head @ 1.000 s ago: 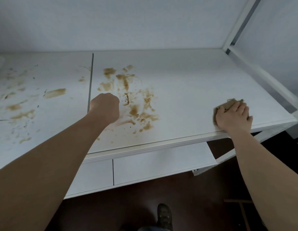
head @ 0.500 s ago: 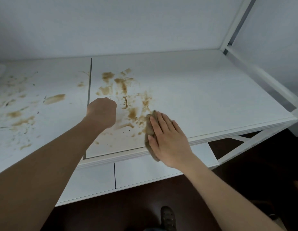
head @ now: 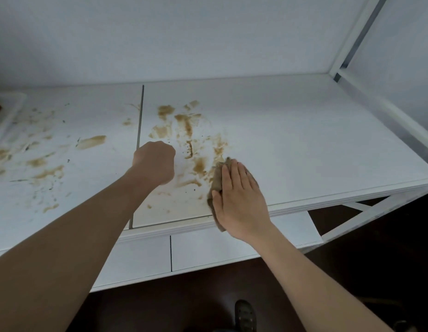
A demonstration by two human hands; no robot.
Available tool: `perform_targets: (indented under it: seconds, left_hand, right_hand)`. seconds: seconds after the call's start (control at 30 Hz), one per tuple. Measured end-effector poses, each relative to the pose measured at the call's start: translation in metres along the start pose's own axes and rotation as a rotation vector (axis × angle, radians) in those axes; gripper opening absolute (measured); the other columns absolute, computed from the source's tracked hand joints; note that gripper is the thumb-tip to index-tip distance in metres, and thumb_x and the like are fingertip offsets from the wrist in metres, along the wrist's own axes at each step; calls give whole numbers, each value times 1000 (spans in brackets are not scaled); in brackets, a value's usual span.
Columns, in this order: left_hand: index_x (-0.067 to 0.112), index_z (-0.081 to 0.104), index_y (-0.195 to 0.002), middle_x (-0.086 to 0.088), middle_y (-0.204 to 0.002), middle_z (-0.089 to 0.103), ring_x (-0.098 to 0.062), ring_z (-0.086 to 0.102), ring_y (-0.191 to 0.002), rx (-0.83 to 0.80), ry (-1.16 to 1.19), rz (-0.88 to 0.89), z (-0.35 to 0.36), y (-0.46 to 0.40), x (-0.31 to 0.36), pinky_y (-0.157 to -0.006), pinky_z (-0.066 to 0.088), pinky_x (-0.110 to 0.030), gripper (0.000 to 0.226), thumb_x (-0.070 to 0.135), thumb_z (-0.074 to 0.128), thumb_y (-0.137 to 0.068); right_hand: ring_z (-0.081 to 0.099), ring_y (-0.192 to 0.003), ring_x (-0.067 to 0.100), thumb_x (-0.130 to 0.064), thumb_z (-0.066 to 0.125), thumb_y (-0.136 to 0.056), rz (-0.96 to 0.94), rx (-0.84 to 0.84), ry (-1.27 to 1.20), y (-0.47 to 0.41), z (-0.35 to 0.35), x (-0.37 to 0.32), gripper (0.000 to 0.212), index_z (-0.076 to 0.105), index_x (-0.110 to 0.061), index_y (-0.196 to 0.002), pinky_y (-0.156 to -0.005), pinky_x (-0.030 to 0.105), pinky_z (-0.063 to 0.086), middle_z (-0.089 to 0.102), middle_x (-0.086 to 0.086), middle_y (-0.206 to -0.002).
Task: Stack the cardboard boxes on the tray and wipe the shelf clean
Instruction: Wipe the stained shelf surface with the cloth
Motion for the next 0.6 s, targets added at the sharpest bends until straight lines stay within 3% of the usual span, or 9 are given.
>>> perform_targets:
  seconds: [0.07,0.17,0.3,0.5,0.6]
  left_hand:
    - [10,50,-63,-3,-62,49,-15,42,-52,-2,5,-1,0,0,-3,-50,38,-25,20,-8,48,-70]
    - [11,48,-62,-3,-60,46,-14,39,-50,-1,29,-9,1,3,-7,-45,32,-22,20,-8,48,-70]
    - [9,54,-68,-3,-62,48,-14,40,-52,10,50,-3,2,3,-8,-56,42,-26,18,-7,48,-72]
    - [12,47,-62,-2,-63,47,-13,41,-53,12,39,-2,-2,2,-2,-59,43,-27,22,-8,48,-72]
    - [12,41,-58,-2,-60,44,-13,40,-52,10,43,-2,-4,0,-3,-56,41,-26,25,-8,48,-70]
  right_hand:
    - [-2,-150,23,-46,-3,-95,-53,-16,22,-5,-1,19,71,2,-7,-154,-123,37,3,-2,12,-162]
    - [-1,-150,21,-46,1,-96,109,3,67,-27,-2,64,70,2,-8,-155,-122,36,4,-2,10,-162]
    - [3,-150,25,-43,9,-98,295,2,46,-51,1,71,68,7,-4,-154,-122,37,3,4,15,-162]
    - [1,-150,22,-45,-4,-92,11,23,8,-26,5,7,74,5,-6,-154,-122,37,2,2,12,-162]
    - [-1,-150,18,-48,-8,-89,-109,-11,35,-21,2,17,77,4,-9,-154,-121,30,-3,0,8,-163]
Point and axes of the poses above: each hand's wrist, its own y-axis away from the middle knuckle, its own z-axis out of the palm, x = y × z, the point moved 3 cm from there along -y, towards the middle knuckle
